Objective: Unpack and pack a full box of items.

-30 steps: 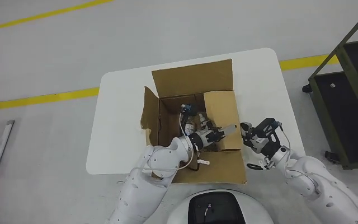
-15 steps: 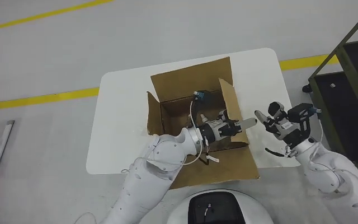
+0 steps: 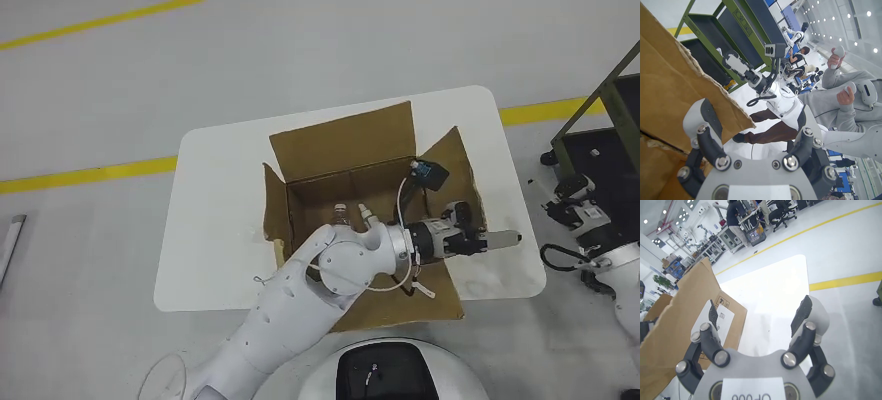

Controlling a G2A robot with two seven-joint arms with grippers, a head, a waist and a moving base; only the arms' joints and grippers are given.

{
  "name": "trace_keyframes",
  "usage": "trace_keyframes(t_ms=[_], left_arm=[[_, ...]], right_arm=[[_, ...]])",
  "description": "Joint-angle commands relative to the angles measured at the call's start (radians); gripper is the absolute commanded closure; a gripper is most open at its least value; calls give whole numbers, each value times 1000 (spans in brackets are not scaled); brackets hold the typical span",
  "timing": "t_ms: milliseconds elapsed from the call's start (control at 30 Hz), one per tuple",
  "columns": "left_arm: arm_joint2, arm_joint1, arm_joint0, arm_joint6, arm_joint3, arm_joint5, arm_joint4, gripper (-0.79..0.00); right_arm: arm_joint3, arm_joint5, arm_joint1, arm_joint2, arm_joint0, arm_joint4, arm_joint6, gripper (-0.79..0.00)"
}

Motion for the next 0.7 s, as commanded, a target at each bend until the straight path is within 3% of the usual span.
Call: trace_keyframes(t_ms=[0,100,400,533,667], left_arm=[[15,-8,-9,-3,21,-2,-1,-785],[27,-19,-16,-6,49,-1,-3,-785],[26,-35,-20,-16,71,8,8,-785],[21,-38,-15,-27,72,15,18,-785],[15,-41,-7,-41,71,23,16,-785]], right_arm=[[3,-18,-2,16,-5,94,18,-785],[5,-42,-2,37,-2,179,65,-785],[-2,-45,0,42,0,166,82,-785],[-11,6,-8,30,13,275,75,-785],[-9,26,-9,24,53,381,147,-785]])
